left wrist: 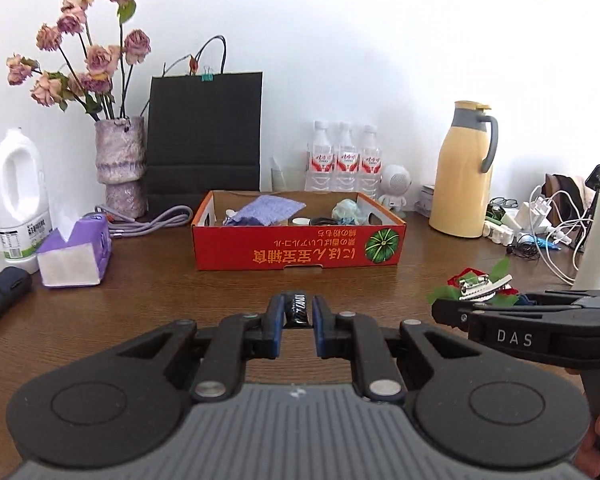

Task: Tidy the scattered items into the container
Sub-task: 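Lift the black item and red ornament off the desk with both grippers, then carry the black item and red ornament into the box and open both grippers, then withdraw both tools from the box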

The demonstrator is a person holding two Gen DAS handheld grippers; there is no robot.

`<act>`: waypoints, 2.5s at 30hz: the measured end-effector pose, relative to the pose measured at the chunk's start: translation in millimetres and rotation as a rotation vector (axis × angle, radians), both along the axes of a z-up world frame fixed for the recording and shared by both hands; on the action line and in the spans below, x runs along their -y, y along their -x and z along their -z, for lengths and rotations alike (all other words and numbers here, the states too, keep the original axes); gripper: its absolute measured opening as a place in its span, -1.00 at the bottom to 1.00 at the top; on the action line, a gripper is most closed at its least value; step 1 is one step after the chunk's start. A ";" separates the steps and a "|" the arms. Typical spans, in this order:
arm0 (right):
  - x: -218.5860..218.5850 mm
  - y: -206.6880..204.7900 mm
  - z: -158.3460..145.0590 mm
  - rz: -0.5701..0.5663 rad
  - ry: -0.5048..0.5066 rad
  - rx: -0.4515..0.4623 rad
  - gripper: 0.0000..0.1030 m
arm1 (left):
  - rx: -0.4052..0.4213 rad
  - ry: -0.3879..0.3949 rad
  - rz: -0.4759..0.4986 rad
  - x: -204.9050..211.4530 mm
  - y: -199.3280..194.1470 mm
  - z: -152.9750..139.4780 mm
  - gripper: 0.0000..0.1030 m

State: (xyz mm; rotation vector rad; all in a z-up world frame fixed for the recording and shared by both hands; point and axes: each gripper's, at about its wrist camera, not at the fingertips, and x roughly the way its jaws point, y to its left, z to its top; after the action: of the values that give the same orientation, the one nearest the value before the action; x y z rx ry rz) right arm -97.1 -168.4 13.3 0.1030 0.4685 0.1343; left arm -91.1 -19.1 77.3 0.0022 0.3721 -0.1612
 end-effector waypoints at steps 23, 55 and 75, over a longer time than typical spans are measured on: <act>31.8 -184.7 -95.6 -0.049 -0.016 0.049 -0.17 | -0.041 0.049 0.043 8.0 -239.9 -90.6 -0.70; 24.0 -396.3 -39.4 -0.040 -0.003 -0.510 0.39 | -0.500 0.019 0.067 -2.3 -395.2 -26.5 0.46; 26.1 -344.8 -78.5 -0.014 0.126 -0.461 0.49 | -0.487 -0.126 -0.154 -7.2 -352.4 -66.8 1.00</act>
State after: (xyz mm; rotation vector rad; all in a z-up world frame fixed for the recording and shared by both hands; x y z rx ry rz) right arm 247.6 -194.4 91.8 0.0049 0.9360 0.0939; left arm 261.3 -11.8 144.1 0.0597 0.8656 0.0179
